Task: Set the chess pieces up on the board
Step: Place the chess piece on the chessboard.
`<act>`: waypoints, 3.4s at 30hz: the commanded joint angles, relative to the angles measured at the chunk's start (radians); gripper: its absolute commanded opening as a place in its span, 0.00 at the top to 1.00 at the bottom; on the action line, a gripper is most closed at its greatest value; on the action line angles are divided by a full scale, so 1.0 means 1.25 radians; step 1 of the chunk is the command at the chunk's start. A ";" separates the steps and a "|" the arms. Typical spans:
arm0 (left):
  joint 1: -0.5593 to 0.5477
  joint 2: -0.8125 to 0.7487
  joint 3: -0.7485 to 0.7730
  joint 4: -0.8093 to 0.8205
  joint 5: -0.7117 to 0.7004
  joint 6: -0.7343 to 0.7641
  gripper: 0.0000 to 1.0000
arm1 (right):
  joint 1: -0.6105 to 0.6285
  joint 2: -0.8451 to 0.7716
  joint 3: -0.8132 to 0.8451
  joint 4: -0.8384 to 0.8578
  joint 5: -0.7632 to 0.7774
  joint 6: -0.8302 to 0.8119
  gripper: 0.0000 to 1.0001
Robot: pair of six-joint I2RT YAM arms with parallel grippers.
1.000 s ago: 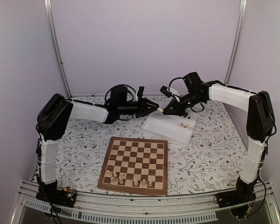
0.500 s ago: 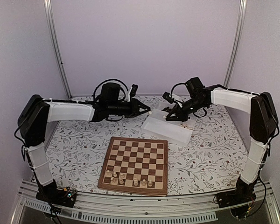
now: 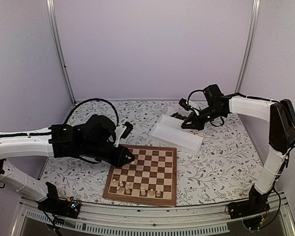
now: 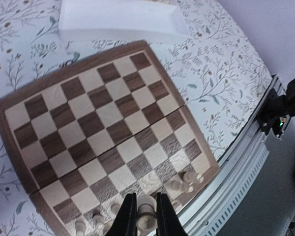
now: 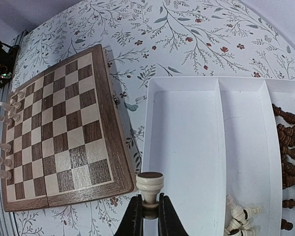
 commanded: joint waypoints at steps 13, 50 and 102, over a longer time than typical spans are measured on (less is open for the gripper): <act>-0.210 -0.167 -0.239 -0.199 -0.282 -0.293 0.98 | 0.000 -0.027 -0.027 0.029 0.000 -0.024 0.99; -0.228 -0.075 -0.315 -0.070 -0.275 -0.305 0.93 | 0.000 -0.003 -0.029 0.032 0.021 -0.030 0.98; 0.239 0.499 0.314 0.468 0.500 -0.046 0.51 | 0.110 -0.011 0.085 -0.116 -0.050 -0.076 0.98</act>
